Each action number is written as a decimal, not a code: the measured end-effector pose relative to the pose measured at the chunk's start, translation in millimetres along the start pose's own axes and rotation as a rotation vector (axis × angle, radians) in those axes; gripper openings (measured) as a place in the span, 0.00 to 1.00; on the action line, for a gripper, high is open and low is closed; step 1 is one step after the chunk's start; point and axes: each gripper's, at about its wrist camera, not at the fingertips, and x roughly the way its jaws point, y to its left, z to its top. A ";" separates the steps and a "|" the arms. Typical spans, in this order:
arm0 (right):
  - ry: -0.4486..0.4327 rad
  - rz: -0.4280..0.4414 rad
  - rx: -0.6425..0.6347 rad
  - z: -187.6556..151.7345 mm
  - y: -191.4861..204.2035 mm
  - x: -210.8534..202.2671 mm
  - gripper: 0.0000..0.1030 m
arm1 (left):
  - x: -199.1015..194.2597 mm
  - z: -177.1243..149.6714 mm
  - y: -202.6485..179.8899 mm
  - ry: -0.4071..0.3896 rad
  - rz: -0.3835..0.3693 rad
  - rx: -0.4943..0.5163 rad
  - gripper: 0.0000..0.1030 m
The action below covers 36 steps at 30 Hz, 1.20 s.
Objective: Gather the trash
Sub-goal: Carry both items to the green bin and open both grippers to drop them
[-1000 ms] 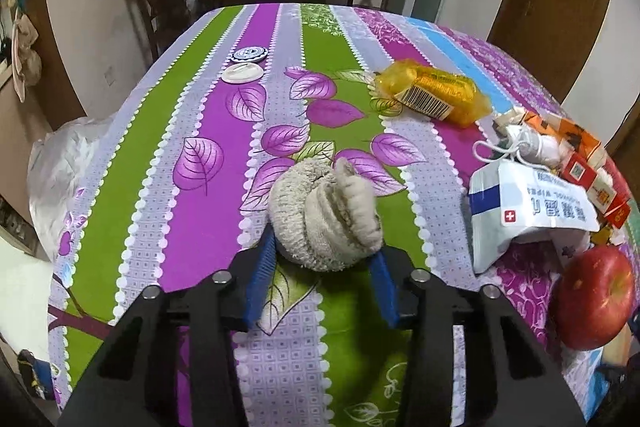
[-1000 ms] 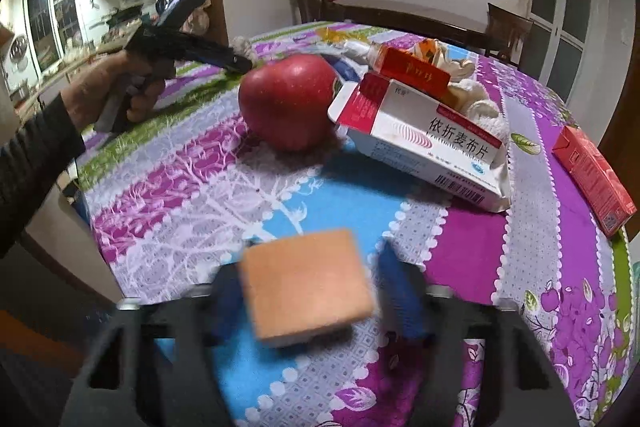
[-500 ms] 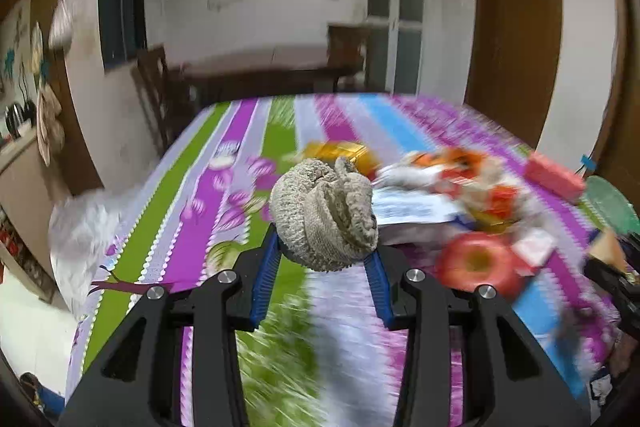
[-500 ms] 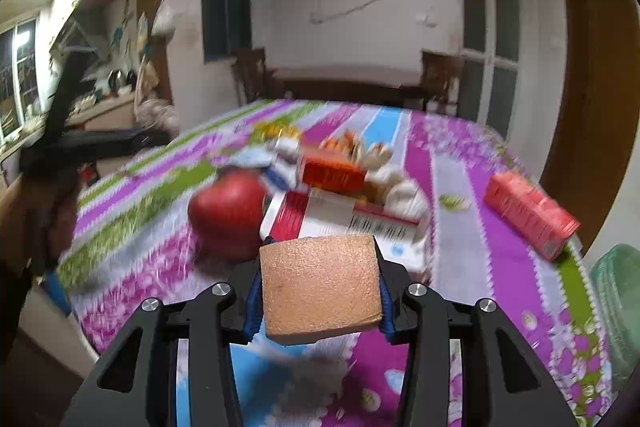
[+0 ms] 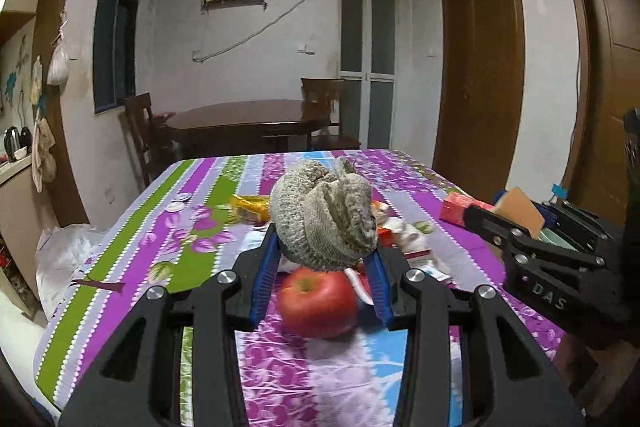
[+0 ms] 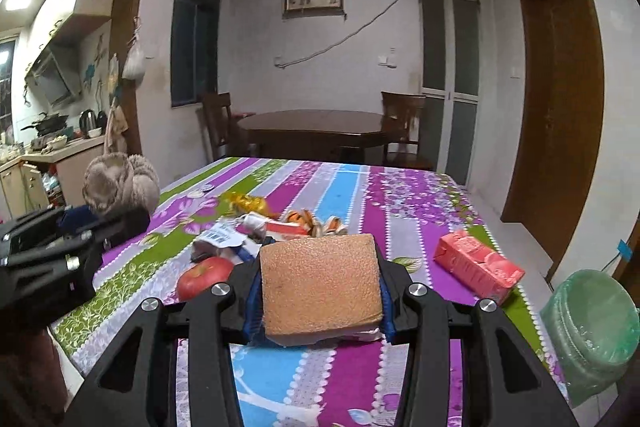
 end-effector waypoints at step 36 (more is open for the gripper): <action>0.385 -0.473 0.328 -8.8 -463.2 -67.4 0.44 | 175.8 47.6 -331.6 0.339 -0.654 0.276 0.38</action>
